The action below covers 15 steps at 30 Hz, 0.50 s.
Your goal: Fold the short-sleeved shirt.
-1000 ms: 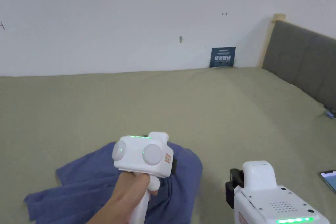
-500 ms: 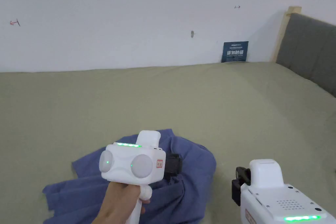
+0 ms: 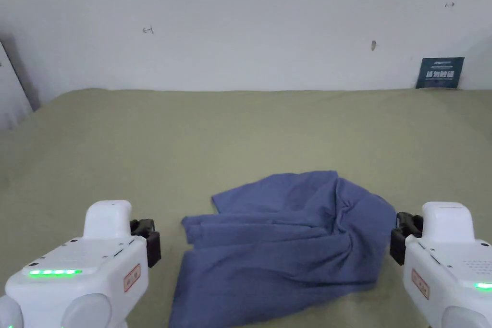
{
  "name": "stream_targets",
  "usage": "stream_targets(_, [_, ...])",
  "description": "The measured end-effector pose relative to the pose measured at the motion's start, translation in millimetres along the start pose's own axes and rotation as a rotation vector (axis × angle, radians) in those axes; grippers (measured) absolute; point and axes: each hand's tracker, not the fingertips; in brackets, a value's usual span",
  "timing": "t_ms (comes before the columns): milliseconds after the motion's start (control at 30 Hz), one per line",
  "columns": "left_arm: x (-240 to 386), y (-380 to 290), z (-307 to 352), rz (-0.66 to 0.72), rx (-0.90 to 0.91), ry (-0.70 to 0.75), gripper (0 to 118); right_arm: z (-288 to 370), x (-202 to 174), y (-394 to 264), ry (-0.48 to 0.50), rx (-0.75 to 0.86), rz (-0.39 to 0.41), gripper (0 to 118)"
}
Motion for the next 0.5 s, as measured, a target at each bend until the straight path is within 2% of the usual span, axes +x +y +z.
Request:
stream_targets(67, [-21.6,-8.5,13.1,0.052,-0.006,0.004,0,6.3,-6.7,-2.1,0.005,0.006,0.001,0])
stream_targets(300, [-38.9,-10.9,16.5,0.071,-0.009,0.016,0,9.9,-19.6,-6.1,0.026,-0.002,0.003,0])
stream_targets(500, [-22.6,7.5,-38.0,0.02,-0.052,-0.034,0,-9.3,-25.0,0.5,0.027,-0.004,0.01,0])
